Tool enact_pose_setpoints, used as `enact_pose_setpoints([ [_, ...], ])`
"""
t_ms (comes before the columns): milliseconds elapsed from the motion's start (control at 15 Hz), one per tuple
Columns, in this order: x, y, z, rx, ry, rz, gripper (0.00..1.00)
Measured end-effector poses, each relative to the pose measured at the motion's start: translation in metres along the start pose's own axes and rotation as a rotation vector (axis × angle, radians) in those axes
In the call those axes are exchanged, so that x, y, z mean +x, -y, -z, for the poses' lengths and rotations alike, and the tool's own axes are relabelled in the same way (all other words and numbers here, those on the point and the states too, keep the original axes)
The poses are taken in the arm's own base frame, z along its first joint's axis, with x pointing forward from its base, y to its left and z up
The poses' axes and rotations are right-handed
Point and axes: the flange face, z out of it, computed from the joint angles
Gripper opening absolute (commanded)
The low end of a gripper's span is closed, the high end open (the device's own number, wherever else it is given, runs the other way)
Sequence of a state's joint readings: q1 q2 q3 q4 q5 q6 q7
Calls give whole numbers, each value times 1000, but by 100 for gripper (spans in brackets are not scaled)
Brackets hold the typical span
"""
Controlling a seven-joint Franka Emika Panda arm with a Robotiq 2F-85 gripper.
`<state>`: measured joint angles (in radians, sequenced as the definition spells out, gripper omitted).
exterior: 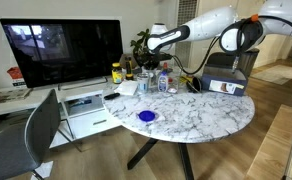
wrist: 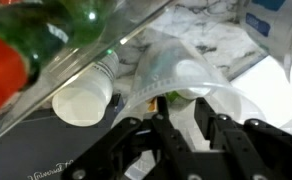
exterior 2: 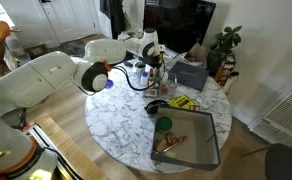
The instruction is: Pick up the white container from the clear cup and put it in the clear storage container
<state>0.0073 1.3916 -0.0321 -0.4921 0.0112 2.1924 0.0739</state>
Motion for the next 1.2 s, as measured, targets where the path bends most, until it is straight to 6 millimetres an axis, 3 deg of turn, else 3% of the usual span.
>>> enact_pose_setpoints([
  [400, -2, -1, -4, -3, 13, -63, 81],
  [467, -3, -1, -4, -4, 18, -71, 81],
  [533, -3, -1, -3, -5, 21, -76, 75],
  [667, 1, -2, 4, -16, 14, -75, 51],
  [867, -1, -1, 3, -21, 35, -72, 27],
  [1067, -5, -4, 5, -61, 83, -58, 20],
  [1200, -6, -5, 7, -75, 113, -53, 34],
])
